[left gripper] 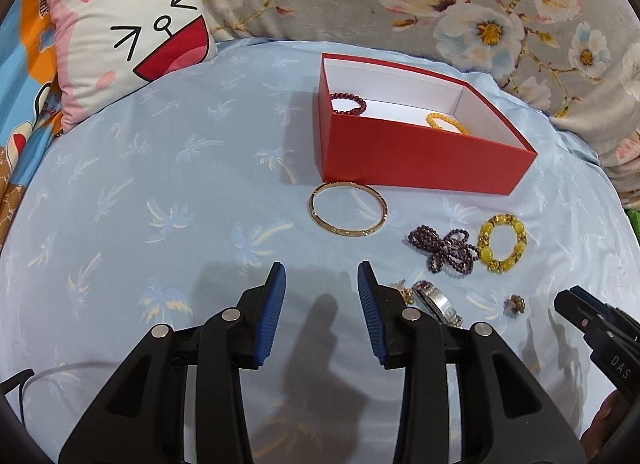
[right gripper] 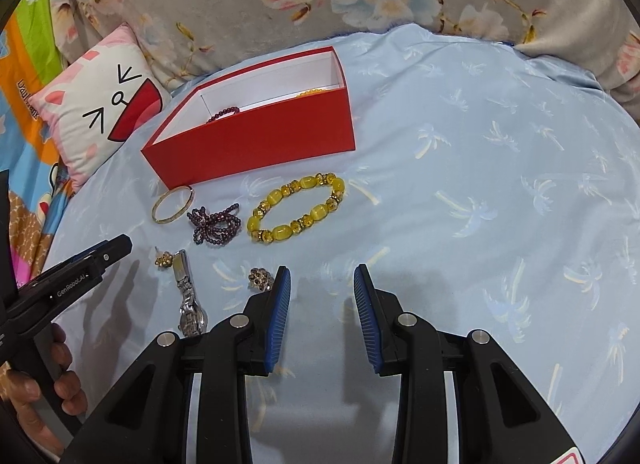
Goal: Organize jewelry
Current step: 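Position the left tool around the gold bangle while the right tool approaches the yellow bead bracelet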
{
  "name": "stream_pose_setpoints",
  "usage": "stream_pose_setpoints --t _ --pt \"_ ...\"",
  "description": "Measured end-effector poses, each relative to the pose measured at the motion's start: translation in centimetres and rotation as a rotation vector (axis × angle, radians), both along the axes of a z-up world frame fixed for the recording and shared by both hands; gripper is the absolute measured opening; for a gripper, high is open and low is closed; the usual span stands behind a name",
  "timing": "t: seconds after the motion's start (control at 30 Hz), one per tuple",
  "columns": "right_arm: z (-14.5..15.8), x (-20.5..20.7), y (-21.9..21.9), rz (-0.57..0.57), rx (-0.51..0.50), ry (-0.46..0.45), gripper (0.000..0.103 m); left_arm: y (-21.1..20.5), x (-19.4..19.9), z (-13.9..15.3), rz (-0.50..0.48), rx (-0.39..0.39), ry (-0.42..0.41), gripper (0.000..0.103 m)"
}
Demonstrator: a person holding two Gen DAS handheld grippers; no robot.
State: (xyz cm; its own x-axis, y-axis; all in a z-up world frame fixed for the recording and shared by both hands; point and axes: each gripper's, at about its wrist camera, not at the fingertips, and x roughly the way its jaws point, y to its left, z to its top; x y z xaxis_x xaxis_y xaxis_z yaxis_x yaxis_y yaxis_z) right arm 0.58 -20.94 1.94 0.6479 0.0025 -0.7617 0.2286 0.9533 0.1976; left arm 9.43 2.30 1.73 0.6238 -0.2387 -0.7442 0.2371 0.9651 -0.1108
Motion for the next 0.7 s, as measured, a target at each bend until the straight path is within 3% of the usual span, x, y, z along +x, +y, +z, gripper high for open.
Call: stream_pose_setpoints --t 0.33,0.47,0.7 --pt "0.1 3.0 -0.2 -0.011 0.023 -0.011 0.033 -1.0 4.7 -0.2 0.016 -0.049 0.035 0.043" --pt "0.1 3.4 -0.1 -0.005 0.012 -0.014 0.033 -2.2 5.2 -0.6 -0.005 -0.031 0.021 0.067" --pt "-0.4 4.0 -0.4 -0.004 0.014 0.0 0.033 -4.2 6.7 -1.9 -0.031 0.024 0.049 0.068"
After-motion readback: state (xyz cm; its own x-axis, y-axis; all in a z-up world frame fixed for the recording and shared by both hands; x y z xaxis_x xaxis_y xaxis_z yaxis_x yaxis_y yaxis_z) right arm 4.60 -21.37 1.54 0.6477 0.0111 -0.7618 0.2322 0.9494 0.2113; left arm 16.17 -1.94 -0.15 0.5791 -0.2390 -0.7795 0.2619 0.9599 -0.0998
